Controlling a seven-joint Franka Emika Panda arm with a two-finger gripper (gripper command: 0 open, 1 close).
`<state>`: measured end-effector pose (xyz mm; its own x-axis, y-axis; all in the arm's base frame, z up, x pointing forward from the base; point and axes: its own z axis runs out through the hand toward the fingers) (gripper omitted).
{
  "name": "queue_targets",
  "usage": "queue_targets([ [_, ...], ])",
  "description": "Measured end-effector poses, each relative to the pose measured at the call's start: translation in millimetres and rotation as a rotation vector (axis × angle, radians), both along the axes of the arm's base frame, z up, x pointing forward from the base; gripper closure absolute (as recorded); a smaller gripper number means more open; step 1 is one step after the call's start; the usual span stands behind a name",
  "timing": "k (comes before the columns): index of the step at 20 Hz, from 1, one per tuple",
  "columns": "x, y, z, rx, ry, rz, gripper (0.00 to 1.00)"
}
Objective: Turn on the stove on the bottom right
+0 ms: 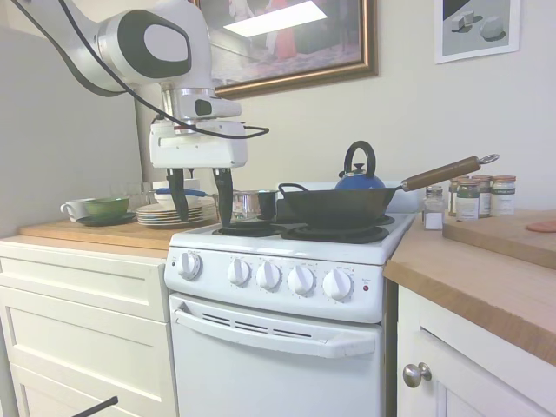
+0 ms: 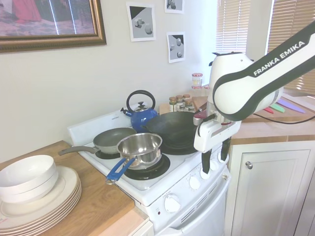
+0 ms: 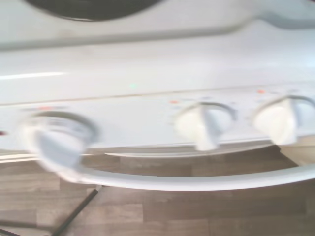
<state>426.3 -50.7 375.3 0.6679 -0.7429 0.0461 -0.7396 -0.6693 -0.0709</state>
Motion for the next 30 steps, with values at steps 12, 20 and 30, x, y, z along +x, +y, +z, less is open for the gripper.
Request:
queue_targets([
  [12, 26.0, -63.7, -17.7, -0.011, 0.024, -0.03, 1.0],
  [20, 27.9, -86.5, -11.3, -0.024, 0.011, -0.039, 1.0],
  [30, 43.1, -131.0, -35.0, -0.072, 0.043, -0.025, 1.0],
])
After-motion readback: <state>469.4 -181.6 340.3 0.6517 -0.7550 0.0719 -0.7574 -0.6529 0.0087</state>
